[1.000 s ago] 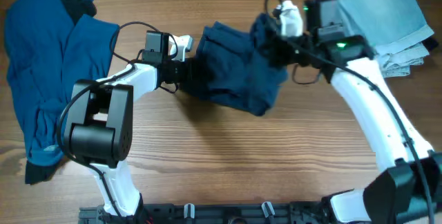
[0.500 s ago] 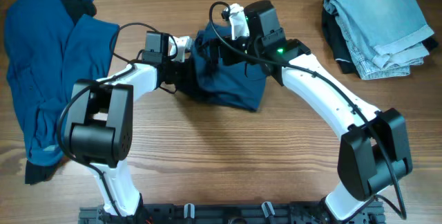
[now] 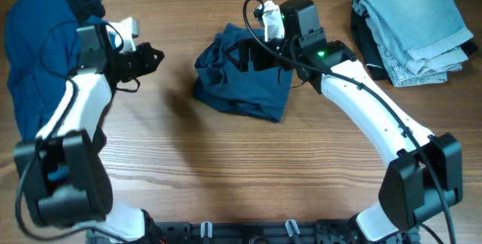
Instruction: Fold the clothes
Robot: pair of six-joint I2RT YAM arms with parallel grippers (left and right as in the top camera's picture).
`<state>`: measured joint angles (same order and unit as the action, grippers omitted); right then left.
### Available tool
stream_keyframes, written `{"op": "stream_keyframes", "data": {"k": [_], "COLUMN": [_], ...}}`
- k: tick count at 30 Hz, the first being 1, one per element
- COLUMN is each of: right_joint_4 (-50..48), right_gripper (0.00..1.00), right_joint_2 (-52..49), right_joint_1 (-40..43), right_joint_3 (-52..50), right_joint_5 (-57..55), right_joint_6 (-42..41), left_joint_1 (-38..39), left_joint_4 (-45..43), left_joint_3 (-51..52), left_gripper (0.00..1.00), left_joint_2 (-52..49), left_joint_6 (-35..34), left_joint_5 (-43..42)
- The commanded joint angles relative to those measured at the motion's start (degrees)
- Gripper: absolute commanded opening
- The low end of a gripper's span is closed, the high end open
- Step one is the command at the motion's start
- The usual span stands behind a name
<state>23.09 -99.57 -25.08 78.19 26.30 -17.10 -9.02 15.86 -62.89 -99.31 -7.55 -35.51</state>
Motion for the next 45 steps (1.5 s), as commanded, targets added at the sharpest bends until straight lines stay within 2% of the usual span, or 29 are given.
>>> {"op": "stream_keyframes", "data": {"k": [1, 2, 3, 4, 5, 9, 10, 15, 19, 20, 21, 24, 26, 28, 31, 33, 39, 45], "right_joint_4": [-0.24, -0.94, -2.29, -5.29, -6.91, -14.78, -15.82, -16.46, -12.63, -10.97, -9.6, -5.95, -1.27, 4.17, 10.95, 13.94, 20.76, 22.77], "right_gripper": [0.69, 0.49, 0.24, 0.08, 0.04, 0.04, 0.05, 0.05, 0.04, 0.05, 0.14, 0.5, 0.67, 0.79, 0.94, 0.99, 1.0, 0.99], "right_joint_2": [-4.28, -5.35, -6.91, -9.51, -11.06, -20.46, -22.16, -21.14, -11.19, -7.82, -4.59, 2.71, 5.11, 5.29, 4.63, 4.39, 3.69, 0.5], "right_joint_1": [-3.13, -3.93, -4.98, -6.88, -7.89, -13.88, -15.21, -15.54, -12.66, -11.56, -10.34, -5.86, -1.62, 2.25, 6.6, 8.83, 10.16, 10.16], "right_joint_3": [0.55, 0.55, 0.55, 0.5, 0.5, 0.5, 0.5, 1.25, 5.07, 6.32, 7.28, 7.58, 7.58, 7.58, 6.84, 6.62, 6.6, 6.58], "right_joint_5": [2.49, 2.49, 2.47, 2.47, 2.47, 3.19, 3.41, 5.38, 6.38, 6.58, 6.56, 3.69, 1.99, 1.97, 1.31, -0.37, -6.99, -7.02], "right_joint_6": [-4.39, -6.23, -8.55, -11.52, -13.33, -24.83, -25.44, -20.98, -14.88, -13.92, -12.83, -12.81, -12.83, -12.85, -12.83, -12.83, -12.87, -12.37], "left_joint_1": [-0.09, -0.83, -2.08, -3.56, -4.0, -4.98, -4.98, -4.96, -3.58, -3.13, -2.58, -0.2, 2.03, 5.4, 9.88, 12.55, 17.09, 17.55], "left_joint_4": [-0.26, -0.46, -0.57, -0.52, -0.28, 2.73, 4.02, 8.2, 8.17, 8.17, 8.17, 8.24, 8.24, 8.52, 8.85, 8.81, 5.18, -0.13], "left_joint_3": [-0.13, -0.13, -0.13, -0.13, -0.13, -0.13, -0.13, -0.11, -0.11, -0.11, -0.11, -0.11, -0.11, -0.11, -0.11, -0.11, -0.11, -0.11], "left_gripper": [0.04, 0.04, 0.04, 0.04, 0.04, 0.04, 0.04, 0.04, 0.04, 0.04, 0.04, 0.04, 0.04, 0.05, 0.07, 0.07, 0.16, 0.17], "left_joint_2": [8.04, 9.75, 12.46, 15.52, 16.63, 21.88, 21.94, 20.9, 20.87, 20.87, 20.87, 20.85, 20.72, 20.17, 18.43, 16.02, 3.15, -6.64], "left_joint_6": [-3.65, -5.29, -8.22, -10.23, -10.82, -10.91, -10.93, -10.88, -10.43, -9.44, -9.35, -9.18, -8.72, -5.05, -4.39, -2.6, -0.42, 1.44], "left_joint_5": [-0.63, -0.63, -0.63, -0.68, -0.63, 1.14, 1.29, 1.92, 2.6, 2.6, 2.6, 2.6, 2.6, 2.84, 5.44, 6.05, 6.73, 10.14]}}
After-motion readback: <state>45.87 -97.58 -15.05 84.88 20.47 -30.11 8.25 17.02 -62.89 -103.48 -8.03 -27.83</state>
